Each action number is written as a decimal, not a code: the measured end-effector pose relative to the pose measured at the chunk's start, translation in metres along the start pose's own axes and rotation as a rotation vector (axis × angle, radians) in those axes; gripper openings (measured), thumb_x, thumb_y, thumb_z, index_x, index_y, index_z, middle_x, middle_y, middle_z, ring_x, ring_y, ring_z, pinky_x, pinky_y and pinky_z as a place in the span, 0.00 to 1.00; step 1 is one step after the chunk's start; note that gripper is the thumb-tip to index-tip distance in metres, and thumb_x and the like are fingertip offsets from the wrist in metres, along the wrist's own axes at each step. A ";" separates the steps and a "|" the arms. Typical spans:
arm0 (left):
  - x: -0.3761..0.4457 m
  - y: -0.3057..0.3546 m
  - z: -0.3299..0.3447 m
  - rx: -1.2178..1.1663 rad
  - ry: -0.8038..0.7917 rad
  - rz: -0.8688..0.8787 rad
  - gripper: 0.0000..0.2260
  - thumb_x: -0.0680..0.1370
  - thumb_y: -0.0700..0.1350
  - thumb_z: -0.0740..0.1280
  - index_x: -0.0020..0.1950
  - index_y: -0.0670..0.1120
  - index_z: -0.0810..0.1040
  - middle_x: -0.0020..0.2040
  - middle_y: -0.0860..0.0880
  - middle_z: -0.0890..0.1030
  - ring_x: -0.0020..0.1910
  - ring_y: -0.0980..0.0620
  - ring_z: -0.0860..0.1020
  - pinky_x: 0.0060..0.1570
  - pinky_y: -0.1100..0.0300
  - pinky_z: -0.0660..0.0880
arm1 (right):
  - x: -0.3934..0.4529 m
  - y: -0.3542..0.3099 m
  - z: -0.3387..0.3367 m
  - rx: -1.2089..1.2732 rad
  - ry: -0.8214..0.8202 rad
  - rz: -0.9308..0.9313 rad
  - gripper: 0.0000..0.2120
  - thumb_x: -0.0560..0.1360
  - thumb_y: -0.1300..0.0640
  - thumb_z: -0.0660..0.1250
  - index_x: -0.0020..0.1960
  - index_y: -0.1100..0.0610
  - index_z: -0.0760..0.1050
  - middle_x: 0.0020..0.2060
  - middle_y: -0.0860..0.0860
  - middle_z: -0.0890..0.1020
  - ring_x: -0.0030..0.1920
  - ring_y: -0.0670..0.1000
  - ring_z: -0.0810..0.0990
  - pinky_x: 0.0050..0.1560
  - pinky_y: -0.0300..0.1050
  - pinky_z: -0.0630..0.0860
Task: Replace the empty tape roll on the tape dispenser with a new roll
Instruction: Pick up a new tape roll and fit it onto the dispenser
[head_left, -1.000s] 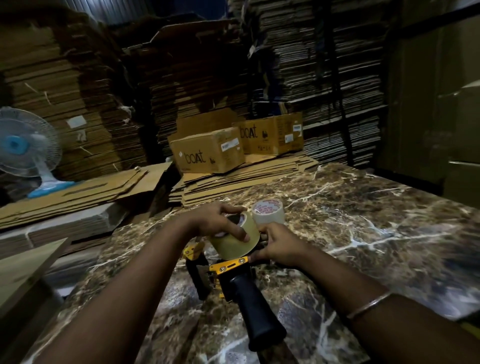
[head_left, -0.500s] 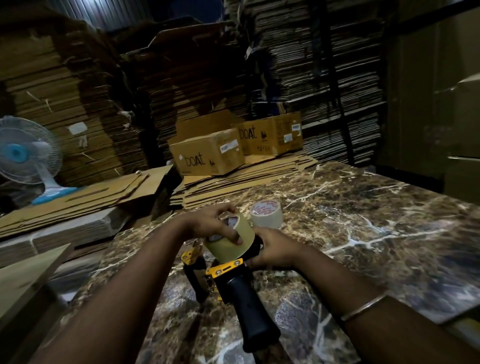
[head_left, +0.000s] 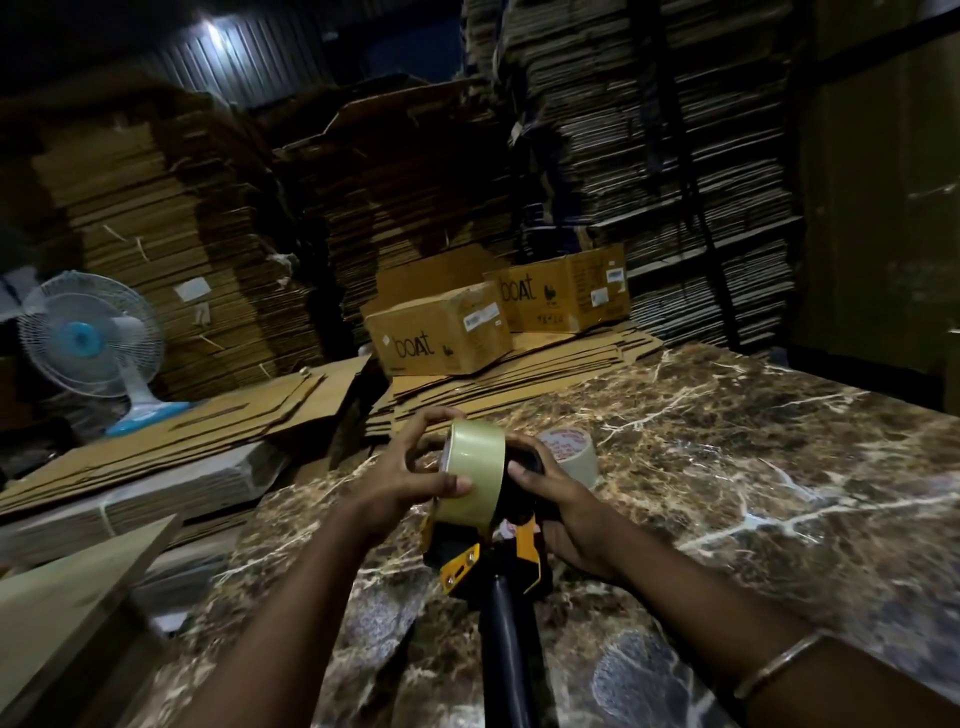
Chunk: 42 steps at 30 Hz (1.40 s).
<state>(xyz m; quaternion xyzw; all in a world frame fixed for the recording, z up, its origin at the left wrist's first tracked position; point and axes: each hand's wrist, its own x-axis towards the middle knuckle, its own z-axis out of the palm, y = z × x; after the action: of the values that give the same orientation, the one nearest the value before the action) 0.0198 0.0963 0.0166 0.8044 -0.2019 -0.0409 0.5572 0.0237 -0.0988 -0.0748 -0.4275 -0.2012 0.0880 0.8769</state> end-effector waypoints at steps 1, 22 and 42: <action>-0.001 -0.001 0.000 -0.013 -0.002 0.007 0.35 0.58 0.47 0.78 0.64 0.56 0.74 0.65 0.39 0.74 0.61 0.34 0.76 0.53 0.36 0.78 | 0.001 0.002 0.001 -0.015 0.008 -0.028 0.28 0.73 0.55 0.68 0.72 0.57 0.67 0.65 0.60 0.76 0.58 0.58 0.80 0.50 0.49 0.81; -0.011 0.007 0.003 -0.105 -0.016 0.008 0.36 0.59 0.46 0.79 0.66 0.63 0.76 0.64 0.42 0.77 0.61 0.40 0.78 0.50 0.50 0.81 | -0.005 0.003 0.024 -0.330 0.136 -0.188 0.15 0.84 0.53 0.59 0.70 0.46 0.65 0.58 0.49 0.79 0.52 0.52 0.82 0.43 0.41 0.79; -0.011 0.010 0.000 -0.038 -0.084 -0.032 0.39 0.58 0.46 0.78 0.67 0.60 0.72 0.63 0.47 0.76 0.58 0.46 0.79 0.52 0.50 0.81 | -0.006 0.003 0.033 -0.369 0.205 -0.145 0.29 0.73 0.26 0.51 0.59 0.46 0.71 0.59 0.60 0.79 0.56 0.59 0.80 0.52 0.57 0.80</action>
<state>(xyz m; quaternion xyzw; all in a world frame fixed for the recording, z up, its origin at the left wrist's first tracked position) 0.0065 0.0971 0.0241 0.7945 -0.2113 -0.0872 0.5626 0.0043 -0.0751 -0.0602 -0.5718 -0.1540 -0.0577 0.8037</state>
